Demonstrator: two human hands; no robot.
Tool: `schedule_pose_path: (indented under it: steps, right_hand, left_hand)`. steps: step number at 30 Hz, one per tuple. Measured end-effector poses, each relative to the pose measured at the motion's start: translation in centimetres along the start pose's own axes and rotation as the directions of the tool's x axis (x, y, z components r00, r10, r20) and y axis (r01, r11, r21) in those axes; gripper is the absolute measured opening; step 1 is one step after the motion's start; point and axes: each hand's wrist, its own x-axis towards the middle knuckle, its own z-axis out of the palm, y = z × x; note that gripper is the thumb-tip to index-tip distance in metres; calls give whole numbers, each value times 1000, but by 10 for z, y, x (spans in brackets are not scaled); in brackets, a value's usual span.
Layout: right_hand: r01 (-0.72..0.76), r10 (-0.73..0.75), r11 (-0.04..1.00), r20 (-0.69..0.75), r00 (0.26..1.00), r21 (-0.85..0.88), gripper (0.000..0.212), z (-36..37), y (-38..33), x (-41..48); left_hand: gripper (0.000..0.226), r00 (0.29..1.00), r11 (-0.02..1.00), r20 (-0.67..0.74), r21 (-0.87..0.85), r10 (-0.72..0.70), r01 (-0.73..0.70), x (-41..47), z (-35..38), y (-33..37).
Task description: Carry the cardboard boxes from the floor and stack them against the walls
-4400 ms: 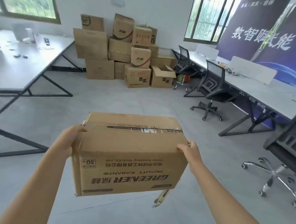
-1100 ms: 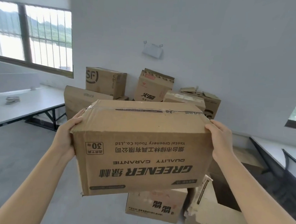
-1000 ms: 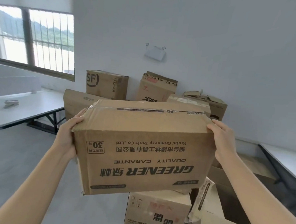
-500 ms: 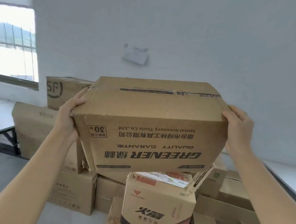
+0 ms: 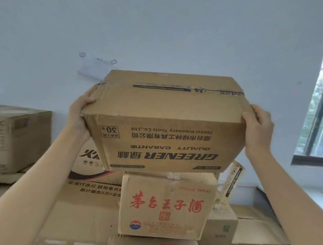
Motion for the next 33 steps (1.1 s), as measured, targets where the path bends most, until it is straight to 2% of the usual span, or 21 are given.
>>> schedule_pose_path:
  steps: [3, 5, 6, 8, 10, 13, 15, 17, 19, 21, 23, 25, 27, 29, 33]
  right_hand:
    - [-19, 47, 975, 120, 992, -219, 26, 18, 46, 18]
    - [-51, 111, 949, 178, 978, -312, 31, 24, 76, 28]
    - [-64, 131, 939, 180, 975, -338, 37, 26, 88, 33]
    - [-68, 139, 928, 170, 976, -367, 47, 32, 104, 44]
    - [-51, 131, 916, 177, 976, -398, 49, 41, 112, 53]
    - [-39, 132, 890, 174, 976, -454, 50, 52, 119, 63]
    - [-28, 145, 854, 185, 972, -519, 56, 55, 125, 66]
    - [-14, 164, 804, 198, 966, -594, 69, 56, 133, 65]
    - [-44, 222, 774, 206, 953, -632, 83, 56, 147, 59]
    - [-137, 339, 795, 246, 908, -591, 94, 54, 166, 40]
    - [-224, 412, 821, 275, 869, -525, 98, 49, 192, 16]
    - [-286, 443, 825, 243, 863, -487, 97, 45, 207, 2]
    - [-341, 461, 839, 220, 860, -423, 93, 42, 210, -2]
    - [-347, 456, 851, 228, 860, -394, 88, 39, 213, -2]
    - [-329, 500, 800, 254, 828, -502, 81, 32, 220, -5]
  left_hand:
    - [33, 990, 988, -80, 91, -113, 121, 40, -2, -48]
    - [25, 973, 951, -121, 216, -198, 221, 55, 2, -76]
    - [29, 966, 935, -151, 257, -211, 244, 63, 6, -86]
    - [37, 959, 923, -239, 313, -151, 224, 79, 13, -97]
    - [41, 951, 899, -310, 413, -14, 148, 92, 12, -106]
    - [41, 932, 740, -317, 667, 178, 86, 86, -1, -133]
    - [41, 934, 604, -270, 793, 232, 80, 68, -10, -158]
    - [43, 944, 497, -247, 861, 220, 110, 53, -24, -183]
    - [49, 962, 436, -237, 886, 132, 159, 39, -41, -203]
    - [53, 980, 378, -199, 909, 16, 179, 25, -55, -216]
    - [49, 988, 419, -138, 895, -70, 155, 11, -61, -219]
    - [46, 988, 507, -86, 850, -128, 140, -2, -60, -216]
    - [53, 986, 581, -65, 801, -153, 143, -14, -61, -215]
    - [61, 986, 609, -55, 781, -159, 142, -19, -62, -217]
    - [62, 974, 593, -32, 788, -226, 163, -16, -57, -215]
